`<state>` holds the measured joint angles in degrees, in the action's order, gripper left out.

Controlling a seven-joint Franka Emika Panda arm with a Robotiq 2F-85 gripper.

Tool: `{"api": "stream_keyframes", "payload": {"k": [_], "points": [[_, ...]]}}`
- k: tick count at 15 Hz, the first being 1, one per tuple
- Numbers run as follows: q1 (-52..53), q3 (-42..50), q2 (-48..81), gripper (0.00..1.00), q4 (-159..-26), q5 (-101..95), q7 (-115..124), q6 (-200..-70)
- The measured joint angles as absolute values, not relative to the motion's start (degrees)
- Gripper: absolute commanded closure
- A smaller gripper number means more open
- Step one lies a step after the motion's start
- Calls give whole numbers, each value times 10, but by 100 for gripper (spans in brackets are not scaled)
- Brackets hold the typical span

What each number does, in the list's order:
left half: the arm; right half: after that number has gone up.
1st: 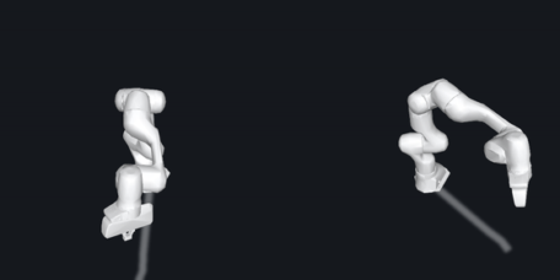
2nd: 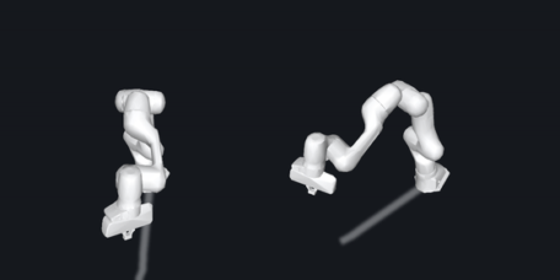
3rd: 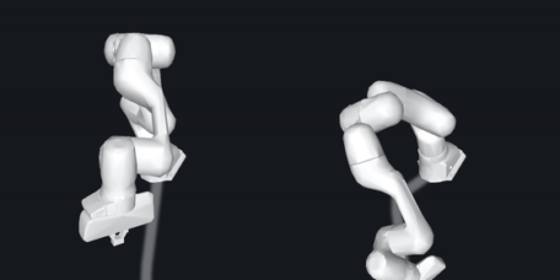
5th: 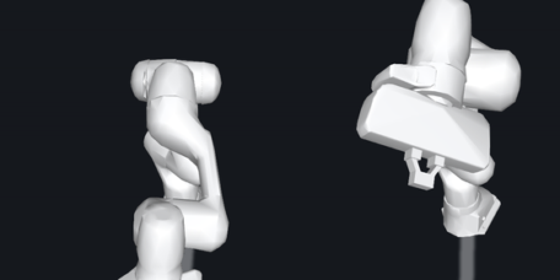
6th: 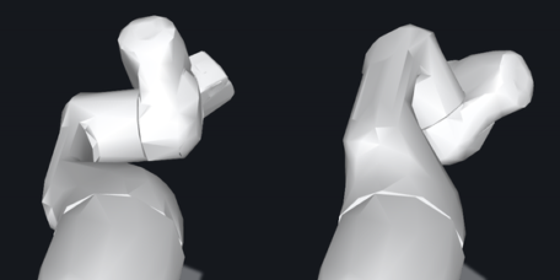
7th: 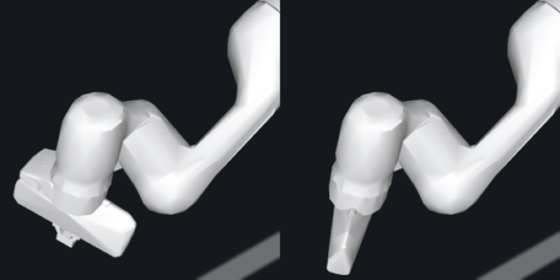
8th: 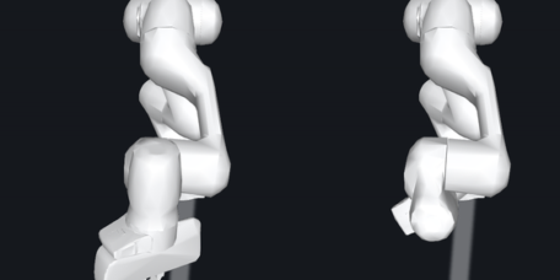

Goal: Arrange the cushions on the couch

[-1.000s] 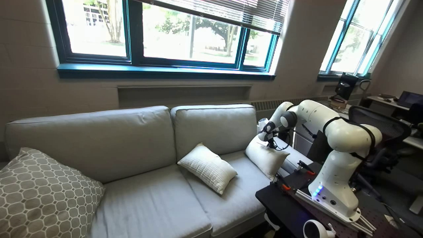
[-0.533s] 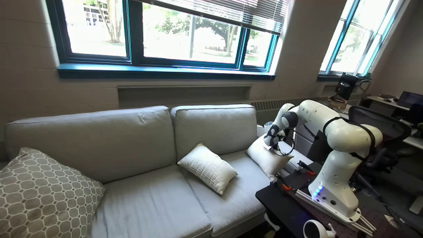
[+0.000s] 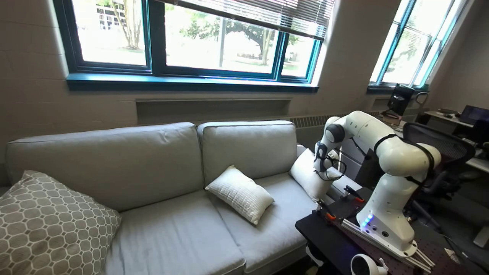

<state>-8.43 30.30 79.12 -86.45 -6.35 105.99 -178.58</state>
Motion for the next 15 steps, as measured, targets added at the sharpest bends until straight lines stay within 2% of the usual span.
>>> {"api": "stream_keyframes", "payload": {"k": [4, 7, 15], "points": [[-47, 352, 750, 99, -982, 47, 1037, -1903], [-32, 354, 726, 99, -1042, 124, 974, -1936], [-31, 289, 674, 99, -1062, 184, 827, -1943]]}}
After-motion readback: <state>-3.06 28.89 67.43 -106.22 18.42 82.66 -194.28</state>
